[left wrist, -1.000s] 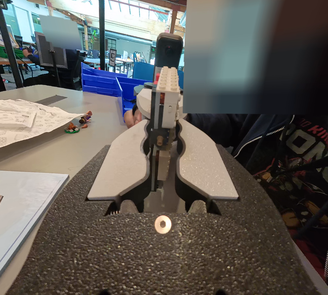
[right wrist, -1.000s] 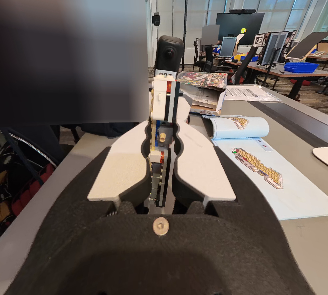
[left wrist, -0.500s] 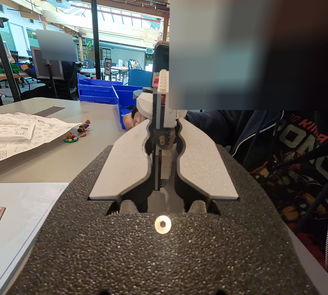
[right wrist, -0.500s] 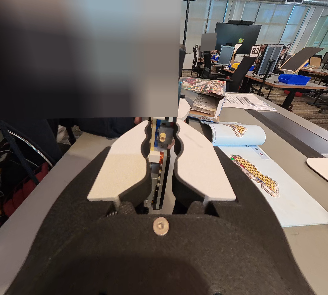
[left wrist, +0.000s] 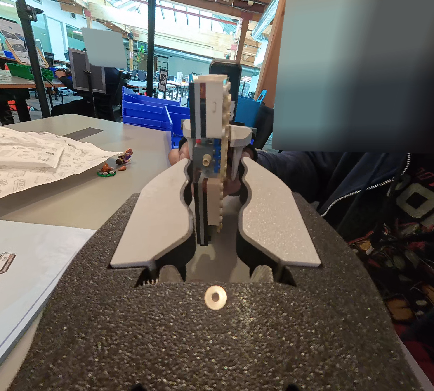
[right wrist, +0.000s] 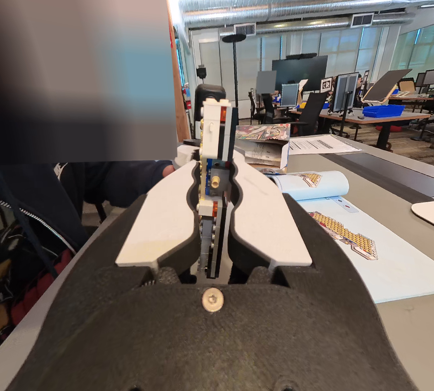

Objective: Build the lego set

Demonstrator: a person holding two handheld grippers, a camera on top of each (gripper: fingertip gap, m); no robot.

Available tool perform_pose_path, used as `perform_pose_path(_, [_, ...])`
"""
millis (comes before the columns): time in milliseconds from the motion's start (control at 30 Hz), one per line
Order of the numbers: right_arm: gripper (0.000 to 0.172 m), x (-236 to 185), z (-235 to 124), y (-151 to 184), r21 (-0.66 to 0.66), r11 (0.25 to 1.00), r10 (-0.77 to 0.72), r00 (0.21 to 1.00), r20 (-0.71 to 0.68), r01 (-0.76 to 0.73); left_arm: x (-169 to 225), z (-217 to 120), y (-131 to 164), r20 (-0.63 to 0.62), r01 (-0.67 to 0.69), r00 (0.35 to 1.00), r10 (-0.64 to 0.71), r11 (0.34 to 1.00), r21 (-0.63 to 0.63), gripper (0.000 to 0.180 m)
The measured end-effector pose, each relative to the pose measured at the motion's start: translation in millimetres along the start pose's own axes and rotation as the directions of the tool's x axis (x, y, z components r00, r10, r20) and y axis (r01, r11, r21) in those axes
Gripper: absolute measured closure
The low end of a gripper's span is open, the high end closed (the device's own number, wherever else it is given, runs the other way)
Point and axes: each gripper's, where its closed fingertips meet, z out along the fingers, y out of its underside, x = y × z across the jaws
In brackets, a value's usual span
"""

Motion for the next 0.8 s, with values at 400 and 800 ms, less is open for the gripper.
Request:
perform_pose_path(400, [0.149,-16.5,4.9,5.8,0.04,0.999,0.031,0.992,0.126,-0.036,13.7,4.2,5.2,-0.046,-0.039,0.998,0.036,0.998,-0.051,0.156])
perform_pose_path(800, [0.148,-18.1,3.9,6.0,0.047,0.998,0.023,0.99,0.138,-0.03,14.9,5.2,7.6,-0.058,-0.022,0.998,0.018,0.998,-0.059,0.157])
